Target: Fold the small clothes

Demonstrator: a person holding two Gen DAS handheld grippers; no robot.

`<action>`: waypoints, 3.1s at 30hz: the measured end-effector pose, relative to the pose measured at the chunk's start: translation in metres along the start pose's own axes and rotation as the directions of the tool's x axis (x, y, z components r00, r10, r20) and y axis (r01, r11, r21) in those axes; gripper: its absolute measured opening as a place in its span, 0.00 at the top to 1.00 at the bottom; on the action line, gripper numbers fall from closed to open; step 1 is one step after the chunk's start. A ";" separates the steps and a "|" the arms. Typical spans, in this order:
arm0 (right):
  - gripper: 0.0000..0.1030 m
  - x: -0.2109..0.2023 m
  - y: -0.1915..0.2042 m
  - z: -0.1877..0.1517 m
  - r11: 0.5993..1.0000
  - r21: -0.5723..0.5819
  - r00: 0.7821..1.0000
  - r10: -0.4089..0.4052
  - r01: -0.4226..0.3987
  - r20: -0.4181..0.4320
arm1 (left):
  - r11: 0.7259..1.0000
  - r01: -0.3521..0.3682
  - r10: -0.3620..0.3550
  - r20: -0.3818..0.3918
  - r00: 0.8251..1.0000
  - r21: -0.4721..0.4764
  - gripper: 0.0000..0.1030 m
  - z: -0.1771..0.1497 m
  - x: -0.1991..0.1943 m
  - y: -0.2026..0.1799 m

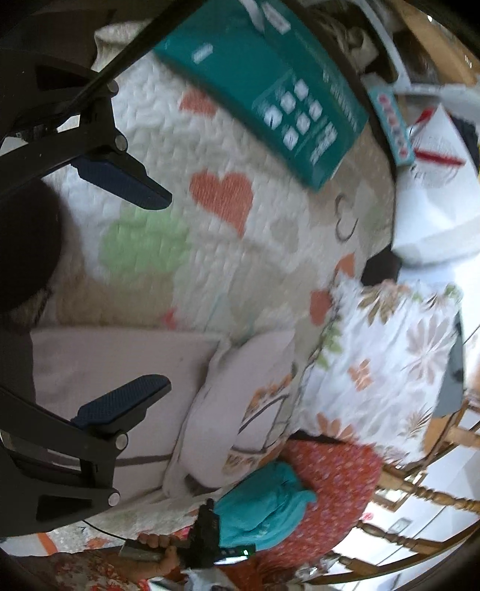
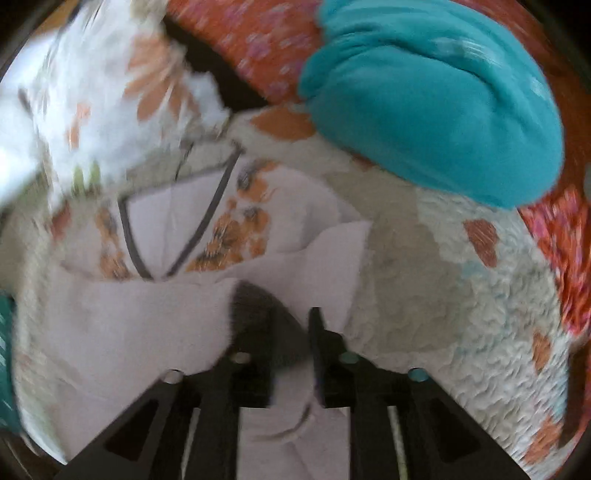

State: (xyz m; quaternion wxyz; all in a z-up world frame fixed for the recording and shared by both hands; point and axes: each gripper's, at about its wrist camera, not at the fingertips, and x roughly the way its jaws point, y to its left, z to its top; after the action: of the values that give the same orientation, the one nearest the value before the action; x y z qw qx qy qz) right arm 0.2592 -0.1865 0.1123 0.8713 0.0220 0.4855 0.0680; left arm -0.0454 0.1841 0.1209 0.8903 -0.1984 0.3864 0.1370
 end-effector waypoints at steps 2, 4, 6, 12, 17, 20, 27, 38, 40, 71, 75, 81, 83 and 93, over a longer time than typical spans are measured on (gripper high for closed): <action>0.70 -0.009 -0.012 -0.002 1.000 0.014 1.000 0.011 -0.012 0.014 | 1.000 0.016 -0.015 -0.023 1.000 0.026 0.13 0.001 0.013 -0.015; 0.70 -0.013 -0.023 -0.009 1.000 0.009 1.000 0.020 -0.020 0.012 | 0.998 0.027 -0.025 -0.035 0.999 0.057 0.13 0.003 0.025 -0.030; 0.70 -0.012 -0.029 -0.019 0.999 -0.004 0.999 0.051 -0.051 0.002 | 0.996 0.034 -0.031 -0.043 0.999 0.083 0.13 0.008 0.039 -0.044; 0.67 -0.007 -0.007 -0.036 0.979 -0.134 0.987 0.158 -0.153 0.023 | 0.990 0.083 -0.078 -0.050 0.996 0.113 0.13 0.041 0.087 -0.078; 0.37 0.023 0.028 -0.024 0.955 -0.287 0.995 0.085 -0.070 0.043 | 0.988 0.044 -0.034 -0.071 0.997 0.150 0.13 0.063 0.145 -0.096; 0.63 0.052 0.032 -0.012 0.941 -0.316 0.991 0.099 -0.124 -0.093 | 0.986 -0.008 0.027 -0.111 0.993 0.169 0.13 0.068 0.178 -0.098; 0.91 0.013 0.025 0.047 0.913 -0.201 0.932 0.331 -0.356 -0.148 | 0.988 -0.056 0.082 -0.182 0.980 0.142 0.13 0.058 0.206 -0.078; 0.59 -0.002 -0.036 -0.004 0.987 -0.145 0.998 0.062 -0.063 -0.016 | 0.987 -0.075 0.100 -0.176 0.979 0.143 0.13 0.049 0.206 -0.073; 0.50 0.001 -0.037 -0.034 0.978 -0.175 0.993 0.102 -0.110 -0.050 | 0.986 -0.078 0.103 -0.175 0.979 0.146 0.13 0.048 0.206 -0.074; 0.58 -0.007 -0.039 -0.016 0.993 0.115 0.988 -0.054 0.037 0.142 | 0.982 -0.109 0.132 -0.148 0.980 0.154 0.10 0.041 0.201 -0.075; 0.58 -0.014 -0.024 -0.010 0.991 0.110 0.980 0.053 -0.075 0.194 | 0.982 -0.111 0.132 -0.134 0.982 0.150 0.09 0.039 0.200 -0.073; 0.58 0.031 0.006 -0.010 0.992 0.029 0.991 0.121 -0.123 0.055 | 0.980 -0.126 0.143 -0.110 0.984 0.152 0.06 0.036 0.202 -0.073; 0.70 0.047 0.011 -0.011 0.991 0.021 0.991 0.131 -0.131 0.012 | 0.981 -0.123 0.140 -0.111 0.984 0.149 0.04 0.037 0.203 -0.072; 0.96 0.032 -0.028 -0.021 0.996 0.077 0.999 0.034 -0.034 0.009 | 0.982 -0.122 0.136 -0.089 0.987 0.146 0.00 0.035 0.204 -0.070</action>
State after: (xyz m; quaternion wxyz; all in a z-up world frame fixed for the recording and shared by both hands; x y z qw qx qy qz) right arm 0.2609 -0.2098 0.0710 0.8705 0.0640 0.4839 0.0639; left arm 0.1402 0.1567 0.0084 0.8710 -0.1168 0.4507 0.1569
